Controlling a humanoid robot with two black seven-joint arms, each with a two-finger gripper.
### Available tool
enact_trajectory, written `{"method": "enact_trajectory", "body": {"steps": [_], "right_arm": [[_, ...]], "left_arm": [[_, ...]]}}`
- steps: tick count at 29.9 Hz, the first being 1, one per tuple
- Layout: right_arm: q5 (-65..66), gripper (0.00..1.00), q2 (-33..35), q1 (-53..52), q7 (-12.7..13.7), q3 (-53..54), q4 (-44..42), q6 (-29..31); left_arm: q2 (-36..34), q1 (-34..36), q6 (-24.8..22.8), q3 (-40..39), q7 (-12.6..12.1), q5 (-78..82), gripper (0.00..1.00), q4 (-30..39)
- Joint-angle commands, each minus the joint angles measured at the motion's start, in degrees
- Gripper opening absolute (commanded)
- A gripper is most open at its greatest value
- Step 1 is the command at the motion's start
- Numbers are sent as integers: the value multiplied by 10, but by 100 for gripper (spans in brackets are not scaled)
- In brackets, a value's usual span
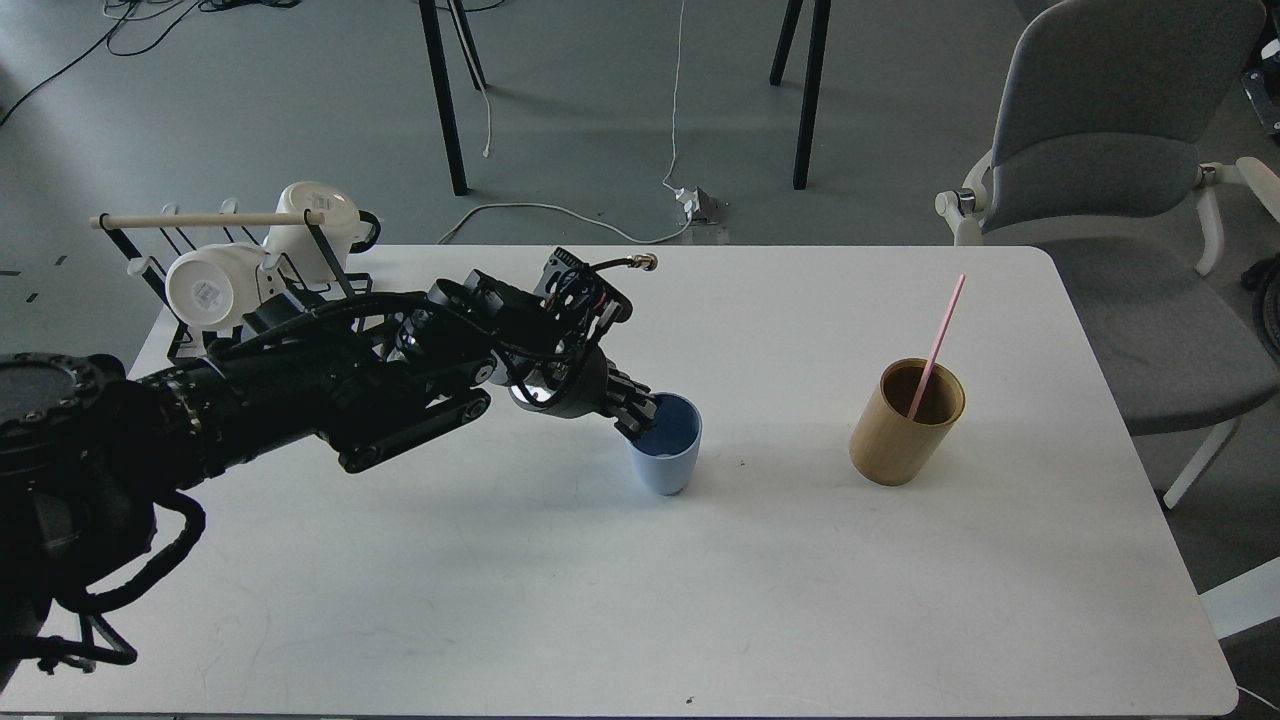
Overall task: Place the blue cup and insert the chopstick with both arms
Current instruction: 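Release the blue cup and raise the left arm away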
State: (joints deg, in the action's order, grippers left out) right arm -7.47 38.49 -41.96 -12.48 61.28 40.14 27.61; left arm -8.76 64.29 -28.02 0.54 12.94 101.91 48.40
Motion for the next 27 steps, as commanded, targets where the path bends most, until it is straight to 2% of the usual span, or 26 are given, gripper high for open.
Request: {"method": "enact_trajectory", "body": {"steps": [1, 3, 6, 8, 11, 15, 22, 25, 27], "right_arm": [[0, 100, 4, -1, 0, 1, 6, 1], [0, 100, 6, -1, 0, 0, 8, 2], [2, 100, 9, -3, 1, -3, 8, 3], [9, 100, 11, -8, 1, -5, 8, -11], [35, 100, 20, -10, 2, -9, 13, -38], [132, 100, 57, -15, 1, -41, 52, -45], [326, 100, 96, -37, 9, -88, 122, -93], [397, 100, 96, -63, 15, -121, 136, -98], [437, 100, 96, -74, 15, -143, 148, -99]], "left_arm": [[-9, 15, 0, -19, 2, -23, 60, 2], [-16, 22, 0, -36, 2, -56, 64, 4], [-44, 35, 0, -62, 4, -115, 65, 6], [-51, 40, 0, -105, 4, -180, 67, 0], [-59, 33, 0, -191, 2, -294, 85, -18], [-71, 11, 0, -249, 7, -448, 99, -82], [-73, 2, 0, -259, 10, -758, 99, -159], [-88, 2, 0, -287, 40, -889, 99, -169], [-101, 2, 0, -300, 48, -962, 99, -169]]}}
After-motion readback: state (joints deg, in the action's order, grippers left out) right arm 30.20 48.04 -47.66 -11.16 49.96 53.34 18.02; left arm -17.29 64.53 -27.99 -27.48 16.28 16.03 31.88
